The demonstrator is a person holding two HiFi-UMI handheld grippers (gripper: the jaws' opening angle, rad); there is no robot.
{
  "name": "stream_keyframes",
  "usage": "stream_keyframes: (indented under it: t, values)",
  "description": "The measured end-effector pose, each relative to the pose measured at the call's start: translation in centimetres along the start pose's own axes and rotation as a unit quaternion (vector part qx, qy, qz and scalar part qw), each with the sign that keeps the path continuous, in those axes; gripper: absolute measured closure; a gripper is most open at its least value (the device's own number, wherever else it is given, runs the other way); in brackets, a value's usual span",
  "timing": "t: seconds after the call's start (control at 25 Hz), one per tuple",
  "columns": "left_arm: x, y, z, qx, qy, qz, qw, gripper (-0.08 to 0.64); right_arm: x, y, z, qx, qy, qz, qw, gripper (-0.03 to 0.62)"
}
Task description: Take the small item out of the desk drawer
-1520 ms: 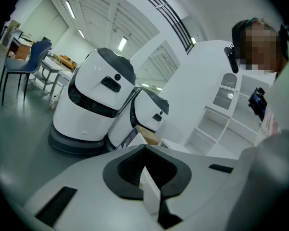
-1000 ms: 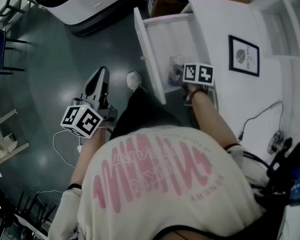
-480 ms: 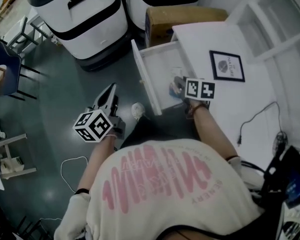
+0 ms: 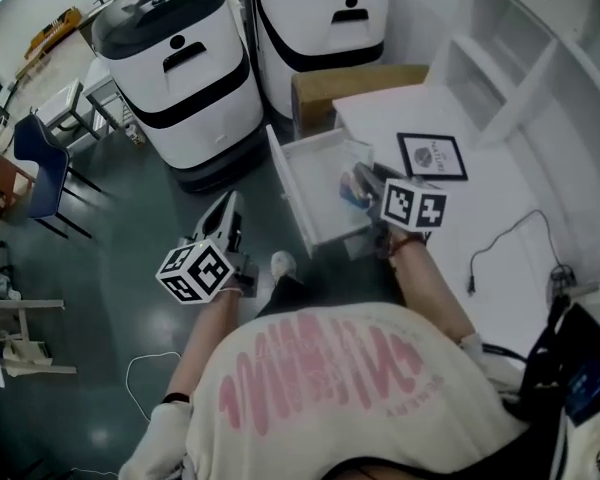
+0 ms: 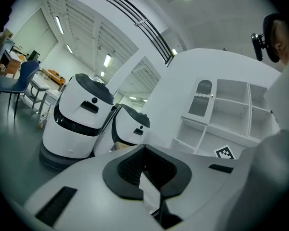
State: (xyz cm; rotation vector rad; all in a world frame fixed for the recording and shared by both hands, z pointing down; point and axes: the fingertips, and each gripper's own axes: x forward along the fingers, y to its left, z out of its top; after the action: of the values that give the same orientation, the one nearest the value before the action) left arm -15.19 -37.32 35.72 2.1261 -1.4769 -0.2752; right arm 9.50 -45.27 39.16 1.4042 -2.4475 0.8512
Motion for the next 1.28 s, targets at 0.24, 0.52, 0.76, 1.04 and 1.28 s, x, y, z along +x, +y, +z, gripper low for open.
stream_keyframes:
  t: [0.24, 0.52, 0.76, 1.04, 1.28]
  values:
    - [-4.0, -3.8, 2.6, 0.039, -0.02, -0.015, 0.9989, 0.532, -5.4, 3.6, 4.1, -0.027, -0.077, 0.027, 0.996, 0.486]
    - [-8.5, -5.4, 4.7, 0.051, -0.038, -0.032, 0.9975, 0.532, -9.5, 8.7, 5.5, -0.042, -0.126, 0.054, 0.99, 0.486]
    - [-11.6, -5.9, 4.5, 0.046, -0.021, -0.061, 0.9968, 0.532, -12.7, 12.3, 3.3, -0.04, -0.133, 0.042, 0.989, 0.485]
    - [-16.6, -5.5, 3.3, 0.047, -0.007, -0.078, 0.9958, 0.532, -16.2, 15.5, -0.6, -0.029, -0.14, 0.019, 0.99, 0.486]
    - [-19.3, -5.9, 1.7, 0.042, 0.0, -0.092, 0.9949, 0.532, -18.4, 16.9, -3.9, -0.03, -0.128, 0.001, 0.991, 0.486]
